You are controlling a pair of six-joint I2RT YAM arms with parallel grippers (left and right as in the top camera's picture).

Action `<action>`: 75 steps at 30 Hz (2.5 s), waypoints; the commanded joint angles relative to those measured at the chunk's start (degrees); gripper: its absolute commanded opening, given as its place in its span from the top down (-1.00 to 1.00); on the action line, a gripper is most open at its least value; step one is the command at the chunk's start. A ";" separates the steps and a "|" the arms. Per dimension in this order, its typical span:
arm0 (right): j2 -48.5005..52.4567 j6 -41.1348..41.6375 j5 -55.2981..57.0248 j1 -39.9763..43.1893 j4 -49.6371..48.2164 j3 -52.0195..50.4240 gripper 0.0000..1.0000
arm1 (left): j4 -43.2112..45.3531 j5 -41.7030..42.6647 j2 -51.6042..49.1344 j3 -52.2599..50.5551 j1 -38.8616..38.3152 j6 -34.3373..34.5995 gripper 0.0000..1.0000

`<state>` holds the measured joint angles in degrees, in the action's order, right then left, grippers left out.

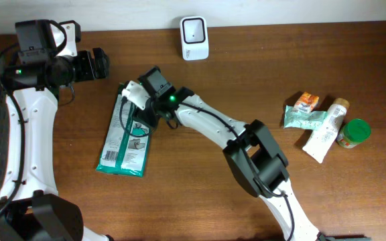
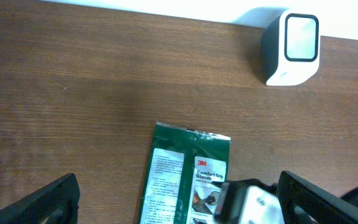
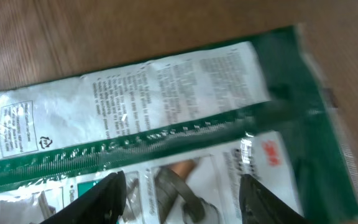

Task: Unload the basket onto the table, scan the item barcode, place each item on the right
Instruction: 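Grasp the gloves bag edge with the right gripper and drag it right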

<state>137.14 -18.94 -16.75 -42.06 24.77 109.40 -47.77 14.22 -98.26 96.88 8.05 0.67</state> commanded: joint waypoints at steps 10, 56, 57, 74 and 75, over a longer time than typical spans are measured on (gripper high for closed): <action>3.13 3.63 7.67 -2.86 4.81 0.42 -0.11 | 0.09 0.57 0.57 0.87 0.00 -0.24 -0.98; 0.66 51.23 1.97 0.31 15.76 4.39 0.67 | 0.09 0.59 0.57 0.87 0.00 -0.24 -0.99; 0.92 51.98 1.92 -0.35 15.87 4.39 0.67 | 0.09 0.59 0.57 0.87 0.00 -0.24 -0.98; 2.08 48.06 -1.09 0.04 31.04 4.46 0.47 | 0.09 0.59 0.57 0.87 0.00 -0.24 -0.98; 2.01 47.12 -1.49 0.52 32.09 4.52 0.47 | 0.09 0.59 0.57 0.87 0.00 -0.24 -0.98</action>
<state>138.08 31.11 -17.34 -43.51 53.93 113.19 -47.77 14.22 -98.26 96.88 8.05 0.67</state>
